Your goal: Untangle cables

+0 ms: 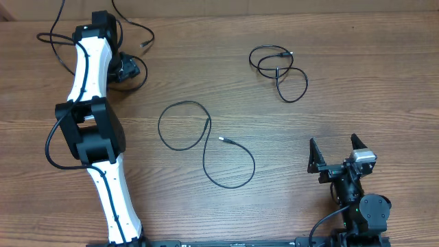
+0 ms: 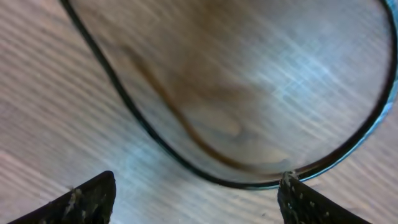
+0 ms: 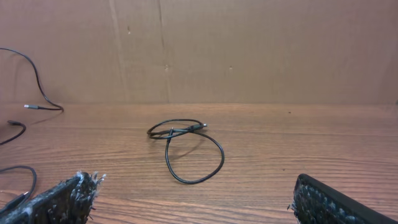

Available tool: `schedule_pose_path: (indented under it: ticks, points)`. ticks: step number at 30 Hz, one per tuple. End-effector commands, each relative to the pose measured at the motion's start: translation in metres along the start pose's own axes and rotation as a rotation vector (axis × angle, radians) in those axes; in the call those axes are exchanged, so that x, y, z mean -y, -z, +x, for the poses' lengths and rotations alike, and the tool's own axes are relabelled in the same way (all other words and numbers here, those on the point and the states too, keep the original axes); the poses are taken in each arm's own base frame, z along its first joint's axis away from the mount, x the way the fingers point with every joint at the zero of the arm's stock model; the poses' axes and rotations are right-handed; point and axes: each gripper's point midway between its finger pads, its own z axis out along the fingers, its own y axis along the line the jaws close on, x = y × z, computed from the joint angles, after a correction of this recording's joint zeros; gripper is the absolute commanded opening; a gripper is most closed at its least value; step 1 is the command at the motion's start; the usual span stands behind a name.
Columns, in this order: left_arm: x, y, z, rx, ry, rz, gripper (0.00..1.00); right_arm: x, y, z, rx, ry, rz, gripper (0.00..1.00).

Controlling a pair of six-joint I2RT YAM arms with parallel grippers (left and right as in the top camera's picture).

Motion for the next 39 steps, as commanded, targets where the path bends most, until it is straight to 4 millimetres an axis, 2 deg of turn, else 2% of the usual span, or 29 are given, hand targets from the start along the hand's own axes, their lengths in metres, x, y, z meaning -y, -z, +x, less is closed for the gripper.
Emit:
schedule_pose_path:
  ticks: [1, 5, 9, 13, 19, 23, 28, 30, 32, 35, 39]
  points:
    - [-0.008, -0.001, 0.000, -0.007, 0.007, -0.028, 0.83, 0.002, 0.000, 0.002, 0.002, 0.005, 0.011, 1.00]
    - [-0.008, -0.016, 0.004, -0.031, 0.008, -0.040, 0.84, 0.002, 0.000, 0.002, 0.002, 0.005, 0.011, 1.00]
    - [-0.008, -0.022, -0.003, -0.029, 0.061, -0.005, 0.84, 0.002, 0.000, 0.002, 0.002, 0.005, 0.011, 1.00]
    - [-0.021, -0.027, -0.009, -0.048, 0.141, 0.027, 0.82, 0.002, 0.000, 0.002, 0.002, 0.005, 0.010, 1.00]
    - [-0.027, -0.042, -0.004, -0.079, 0.160, 0.040, 0.78, 0.002, 0.000, 0.002, 0.002, 0.005, 0.010, 1.00]
    - [-0.025, -0.056, 0.001, -0.084, 0.160, 0.050, 0.63, 0.002, 0.000, 0.002, 0.002, 0.005, 0.011, 1.00]
    - [-0.022, -0.058, 0.005, -0.103, 0.159, 0.062, 0.26, 0.002, 0.000, 0.002, 0.002, 0.005, 0.011, 1.00]
    - [-0.017, -0.054, 0.009, -0.126, 0.159, 0.094, 0.04, 0.002, 0.000, 0.002, 0.002, 0.005, 0.011, 1.00]
    - [-0.006, -0.045, 0.013, -0.168, 0.182, 0.164, 0.04, 0.002, 0.000, 0.002, 0.002, 0.005, 0.011, 1.00]
    - [0.021, -0.019, 0.016, -0.251, 0.242, 0.330, 0.04, 0.002, 0.000, 0.002, 0.002, 0.005, 0.011, 1.00]
    - [0.063, 0.035, 0.015, -0.364, 0.266, 0.622, 0.04, 0.002, 0.000, 0.002, 0.002, 0.005, 0.010, 1.00]
